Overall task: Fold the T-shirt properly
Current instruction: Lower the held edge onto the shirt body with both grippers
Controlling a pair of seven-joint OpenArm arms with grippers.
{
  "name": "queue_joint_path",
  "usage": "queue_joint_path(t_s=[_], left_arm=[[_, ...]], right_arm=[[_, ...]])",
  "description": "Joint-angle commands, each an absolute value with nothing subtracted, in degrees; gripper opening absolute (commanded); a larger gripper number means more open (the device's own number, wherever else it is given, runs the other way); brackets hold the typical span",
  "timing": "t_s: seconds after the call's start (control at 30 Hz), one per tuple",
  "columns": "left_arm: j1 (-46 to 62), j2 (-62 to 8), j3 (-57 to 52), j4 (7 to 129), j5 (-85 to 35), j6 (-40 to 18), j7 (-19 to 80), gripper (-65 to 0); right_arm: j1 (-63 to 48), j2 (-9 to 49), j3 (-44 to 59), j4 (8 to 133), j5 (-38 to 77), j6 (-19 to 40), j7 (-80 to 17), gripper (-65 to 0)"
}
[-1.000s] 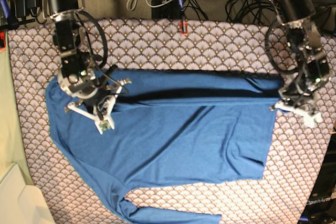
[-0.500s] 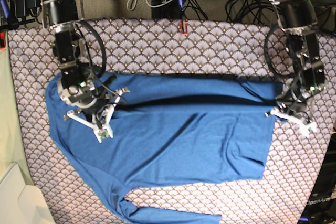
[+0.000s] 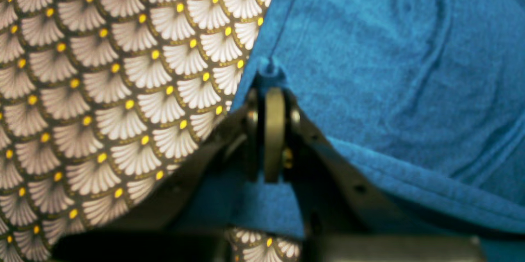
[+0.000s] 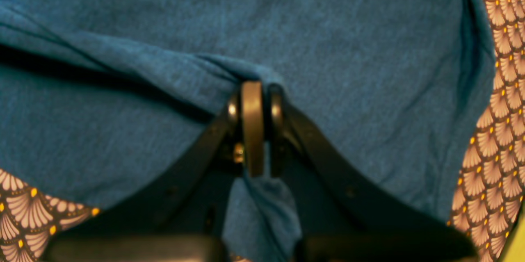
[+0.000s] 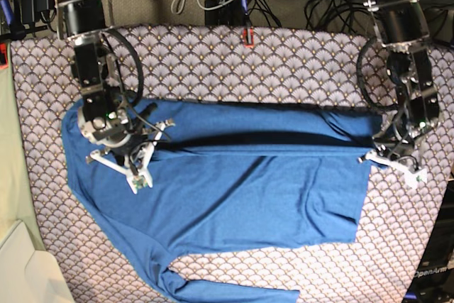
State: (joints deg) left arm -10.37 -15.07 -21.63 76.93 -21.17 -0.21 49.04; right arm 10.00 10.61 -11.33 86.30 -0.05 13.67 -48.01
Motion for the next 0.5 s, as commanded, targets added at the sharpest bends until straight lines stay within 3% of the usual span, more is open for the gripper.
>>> queue_joint_path(t_s=[0.0,0.47], left_arm=[[-12.09,-15.96,-21.85,77.41,-21.32,-0.31,47.78,-64.5],[-12.0,-15.96,-21.85,76.79,-21.32,-0.48,47.78,-64.5]], right_arm=[[12.09,10.77,-11.12,86.73,-0.4,13.58,-46.73,-65.0],[14.46,10.59,-11.12,84.88,-0.4,13.58,-46.73,-65.0]])
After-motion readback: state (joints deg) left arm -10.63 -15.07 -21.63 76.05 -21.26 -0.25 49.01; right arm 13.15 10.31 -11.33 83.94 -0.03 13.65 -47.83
